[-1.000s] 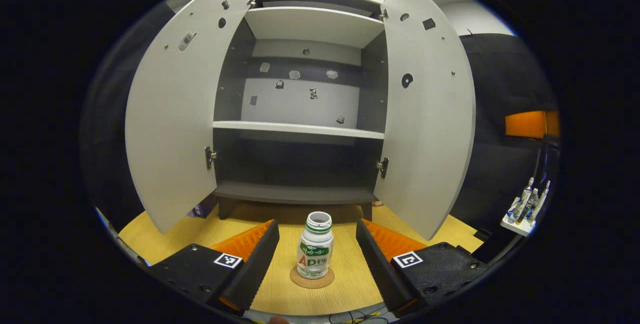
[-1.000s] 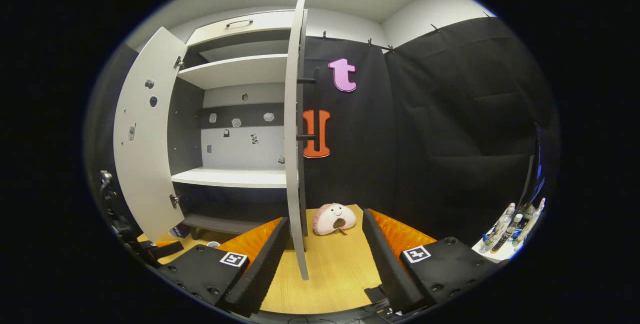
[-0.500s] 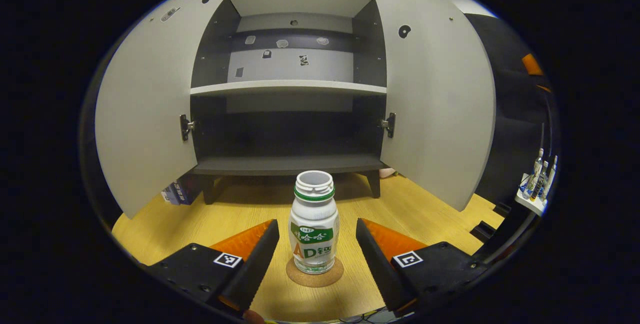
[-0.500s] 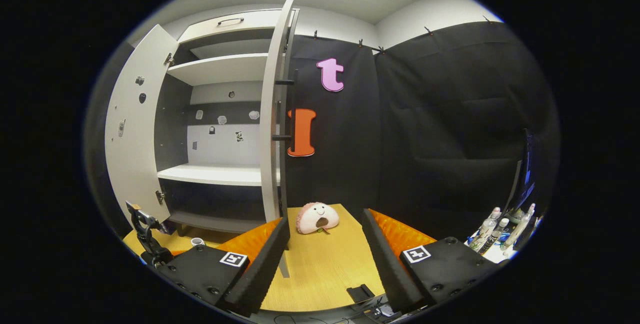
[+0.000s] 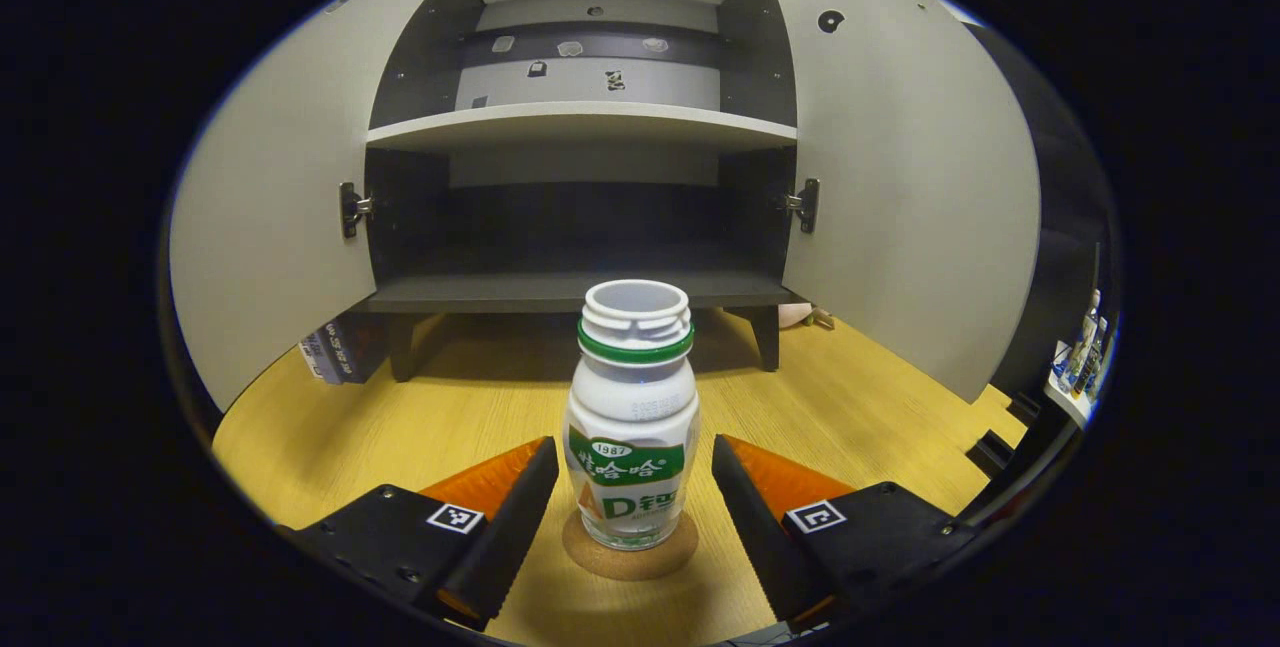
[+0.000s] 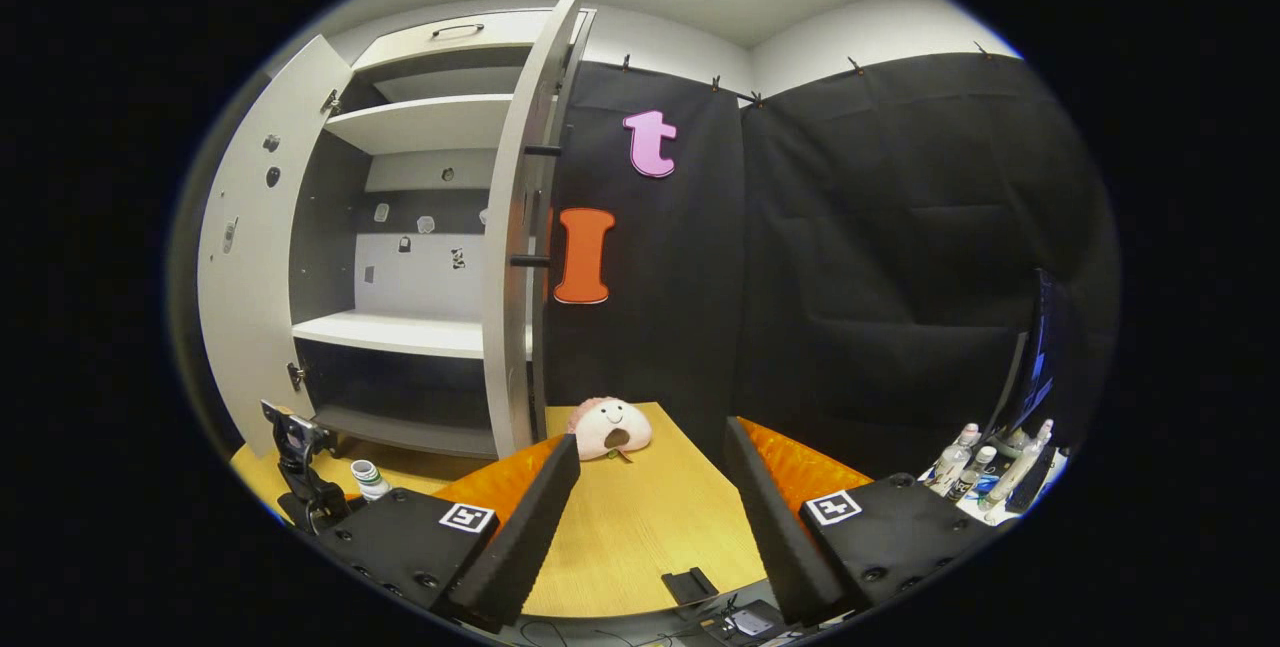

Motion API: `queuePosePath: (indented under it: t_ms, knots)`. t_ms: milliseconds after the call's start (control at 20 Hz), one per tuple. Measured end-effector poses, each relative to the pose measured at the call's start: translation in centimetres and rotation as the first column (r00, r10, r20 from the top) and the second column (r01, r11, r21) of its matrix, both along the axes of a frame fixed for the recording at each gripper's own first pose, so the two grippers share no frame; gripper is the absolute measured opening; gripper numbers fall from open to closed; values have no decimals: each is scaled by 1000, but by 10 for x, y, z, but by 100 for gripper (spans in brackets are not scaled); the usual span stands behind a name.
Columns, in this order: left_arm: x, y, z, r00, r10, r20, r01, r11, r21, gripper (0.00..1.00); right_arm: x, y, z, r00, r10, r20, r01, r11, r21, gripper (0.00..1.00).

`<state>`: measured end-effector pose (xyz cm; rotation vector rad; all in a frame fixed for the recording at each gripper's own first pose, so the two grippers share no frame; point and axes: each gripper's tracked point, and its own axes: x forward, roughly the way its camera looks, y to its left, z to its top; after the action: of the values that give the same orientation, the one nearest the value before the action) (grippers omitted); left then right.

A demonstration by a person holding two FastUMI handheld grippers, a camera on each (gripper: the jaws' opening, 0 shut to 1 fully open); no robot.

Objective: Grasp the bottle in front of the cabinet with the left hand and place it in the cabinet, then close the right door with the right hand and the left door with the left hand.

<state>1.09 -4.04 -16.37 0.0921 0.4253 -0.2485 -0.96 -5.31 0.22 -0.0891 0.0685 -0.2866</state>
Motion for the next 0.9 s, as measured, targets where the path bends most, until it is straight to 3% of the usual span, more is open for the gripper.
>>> queuePosePath:
  t_ms: [100,200,650,900]
  knots:
    - [2,-1,1,1000,-8,5,8,1000,0,94,-1,-4,-1,1000,-5,-3,5,1000,10,97]
    - [4,-5,2,1000,-25,4,25,1000,-4,81,0,-5,-4,1000,-3,-5,3,1000,15,97]
    - [-1,-1,29,1000,-16,-16,15,1000,-23,80,13,7,-7,998,59,11,-60,997,57,97]
    - [5,2,64,999,-17,33,19,999,-45,80,18,14,-20,995,96,-2,-96,990,104,97]
